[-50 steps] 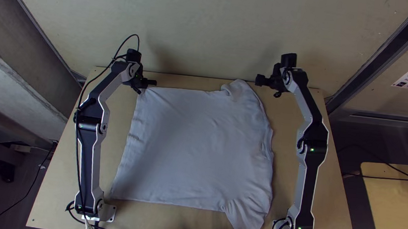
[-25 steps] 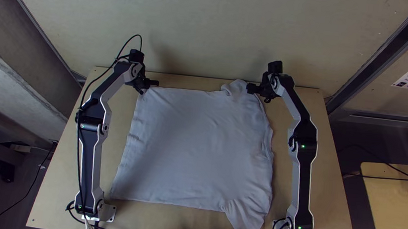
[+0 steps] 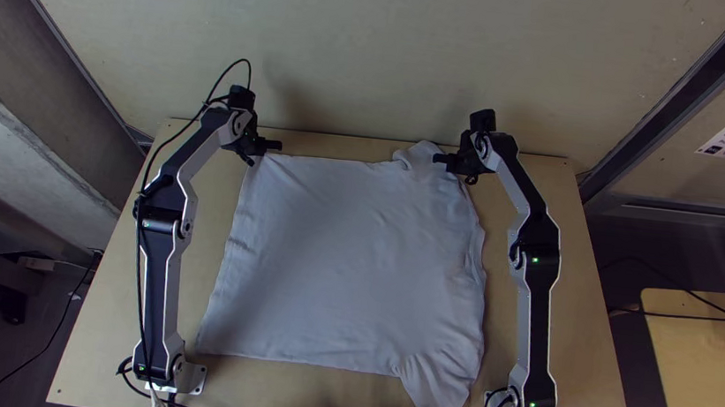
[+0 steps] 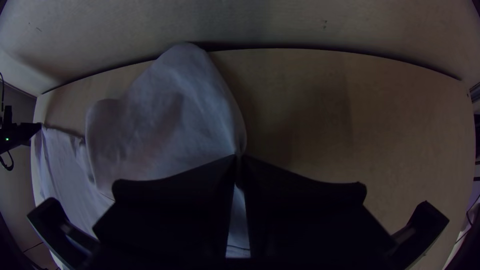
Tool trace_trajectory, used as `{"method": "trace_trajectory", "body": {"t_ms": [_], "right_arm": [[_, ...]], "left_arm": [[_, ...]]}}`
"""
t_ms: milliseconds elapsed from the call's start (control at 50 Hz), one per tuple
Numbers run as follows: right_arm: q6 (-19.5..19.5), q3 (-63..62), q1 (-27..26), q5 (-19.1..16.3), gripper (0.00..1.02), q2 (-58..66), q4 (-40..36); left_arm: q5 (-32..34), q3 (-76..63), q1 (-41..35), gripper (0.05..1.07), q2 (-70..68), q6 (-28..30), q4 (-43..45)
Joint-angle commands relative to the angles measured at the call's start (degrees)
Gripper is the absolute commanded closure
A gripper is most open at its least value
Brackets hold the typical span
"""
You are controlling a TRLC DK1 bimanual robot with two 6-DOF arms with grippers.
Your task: Fold the t-shirt
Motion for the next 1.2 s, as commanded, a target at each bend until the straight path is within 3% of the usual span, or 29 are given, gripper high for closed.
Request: {"method": "trace_trajectory", "body": {"t_ms": [0,280,500,1180], "right_arm": [[-0.07,1.46,-0.26,2.15,1.00,-1.82,0.70],[-0.42,1.64,-1.14,6.63,1.00,-3.75,7.56],[-0.15,2.08,-1.31,6.81,1.00,-4.36,11.69],[-0.24,-3.28,-1.23,6.81,1.00,-15.44,-2.64]], "left_arm": [[-0.03,2.54,1.18,1.05,-2.17,-1.76,0.70],[-0.03,2.63,2.59,1.05,-1.91,-4.04,3.42],[1.11,2.37,3.99,1.04,-2.09,-6.33,3.68],[4.80,-4.84,4.96,1.04,-13.42,-5.01,-2.56]]}}
